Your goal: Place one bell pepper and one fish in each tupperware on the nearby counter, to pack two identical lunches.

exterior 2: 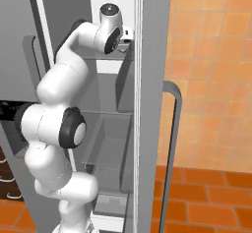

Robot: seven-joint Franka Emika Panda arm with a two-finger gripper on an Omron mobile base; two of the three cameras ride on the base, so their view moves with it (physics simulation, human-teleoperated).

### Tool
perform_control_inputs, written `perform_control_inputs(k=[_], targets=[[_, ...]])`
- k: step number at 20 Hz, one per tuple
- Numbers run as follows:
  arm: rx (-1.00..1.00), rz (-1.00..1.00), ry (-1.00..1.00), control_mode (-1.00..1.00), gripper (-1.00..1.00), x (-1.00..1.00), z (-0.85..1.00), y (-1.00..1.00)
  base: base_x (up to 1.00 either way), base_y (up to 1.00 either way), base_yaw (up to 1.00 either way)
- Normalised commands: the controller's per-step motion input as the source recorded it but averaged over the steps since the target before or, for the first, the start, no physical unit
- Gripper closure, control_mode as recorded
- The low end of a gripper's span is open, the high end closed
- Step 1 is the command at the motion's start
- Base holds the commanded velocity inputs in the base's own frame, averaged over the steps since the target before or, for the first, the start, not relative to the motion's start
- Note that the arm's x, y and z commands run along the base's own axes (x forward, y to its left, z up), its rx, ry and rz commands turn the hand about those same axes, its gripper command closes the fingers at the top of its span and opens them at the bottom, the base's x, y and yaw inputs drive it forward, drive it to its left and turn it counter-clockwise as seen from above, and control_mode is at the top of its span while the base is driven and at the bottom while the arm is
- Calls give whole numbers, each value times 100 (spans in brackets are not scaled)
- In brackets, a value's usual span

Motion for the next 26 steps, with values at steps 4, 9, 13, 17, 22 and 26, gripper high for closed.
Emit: perform_control_inputs(k=[4, 9, 13, 17, 22, 26], targets=[[0, 2, 4, -100, -100, 100, -30, -3, 0, 0, 0], [-1, 0, 0, -100, -100, 97, -14, -4, 0, 0, 0], [-2, 0, 0, -100, -100, 45, 3, 2, 0, 0, 0], [-2, 0, -3, -100, -100, -28, 58, 23, 0, 0, 0], [0, 1, 5, -100, -100, 82, -1, 0, 0, 0, 0], [-1, 10, 1, -100, -100, 94, -48, 0, 0, 0, 0]])
